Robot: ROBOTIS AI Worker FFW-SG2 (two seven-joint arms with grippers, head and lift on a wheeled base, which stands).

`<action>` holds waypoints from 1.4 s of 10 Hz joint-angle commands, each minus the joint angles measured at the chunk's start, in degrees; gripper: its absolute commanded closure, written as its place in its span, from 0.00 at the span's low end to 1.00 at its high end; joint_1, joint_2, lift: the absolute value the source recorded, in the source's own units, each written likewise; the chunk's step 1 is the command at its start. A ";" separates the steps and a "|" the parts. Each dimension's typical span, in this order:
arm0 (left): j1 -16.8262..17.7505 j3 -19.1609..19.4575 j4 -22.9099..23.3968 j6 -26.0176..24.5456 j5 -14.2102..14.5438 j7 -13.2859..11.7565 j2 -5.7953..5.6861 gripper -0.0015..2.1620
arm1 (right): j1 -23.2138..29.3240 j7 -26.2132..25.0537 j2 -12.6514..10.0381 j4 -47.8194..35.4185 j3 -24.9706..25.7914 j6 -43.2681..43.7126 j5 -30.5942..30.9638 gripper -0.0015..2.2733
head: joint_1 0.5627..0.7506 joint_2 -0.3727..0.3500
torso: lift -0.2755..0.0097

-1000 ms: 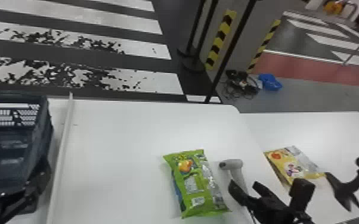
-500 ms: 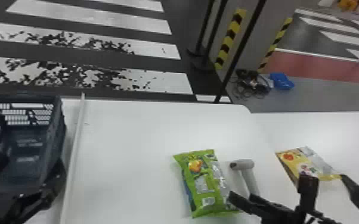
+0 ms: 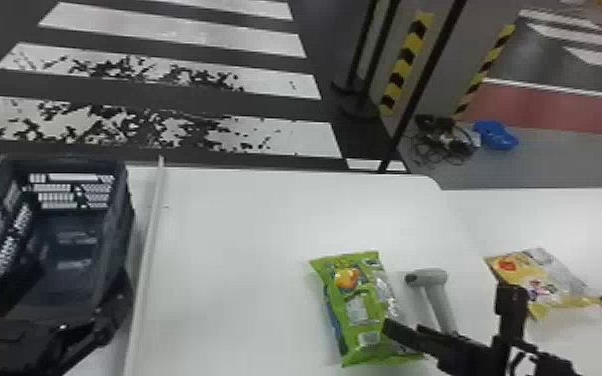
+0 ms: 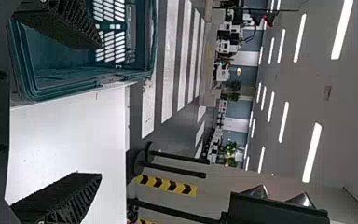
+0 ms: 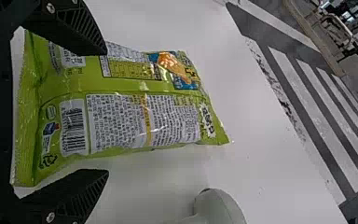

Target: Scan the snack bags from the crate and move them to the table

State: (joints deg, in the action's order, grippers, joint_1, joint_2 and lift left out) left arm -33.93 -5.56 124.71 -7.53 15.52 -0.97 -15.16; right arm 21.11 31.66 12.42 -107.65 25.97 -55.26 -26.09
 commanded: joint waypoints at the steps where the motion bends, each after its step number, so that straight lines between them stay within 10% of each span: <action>1: 0.01 0.02 -0.34 0.01 -0.06 0.00 0.22 0.00 | -0.72 0.51 -0.03 1.12 -1.36 0.45 1.39 0.04 | 0.70 0.18 | 0.63; 3: 0.27 -0.07 -0.69 0.01 -0.06 0.00 0.31 0.00 | -2.56 2.36 0.59 4.46 -1.88 0.80 2.27 0.10 | 0.70 0.21 | 0.63; 5: 0.71 -0.07 -1.49 0.01 -0.06 0.00 0.31 0.00 | -3.44 3.59 0.76 6.31 -1.80 1.68 2.89 0.87 | 0.70 0.21 | 0.63; 6: 0.97 -0.24 -1.84 0.01 -0.06 0.00 0.40 0.00 | -3.44 4.38 1.12 6.22 -1.80 1.68 2.89 0.99 | 0.70 0.21 | 0.63; 14: 1.32 -0.94 -2.10 1.06 -0.06 0.00 0.75 0.00 | 3.68 4.99 0.24 -11.97 6.64 -6.93 -5.29 0.99 | 0.70 0.21 | 0.63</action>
State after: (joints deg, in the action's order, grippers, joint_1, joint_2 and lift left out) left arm -32.72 -6.41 122.65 -6.50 15.47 -0.97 -14.47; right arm 24.32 36.65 12.71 -117.98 31.29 -61.34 -30.11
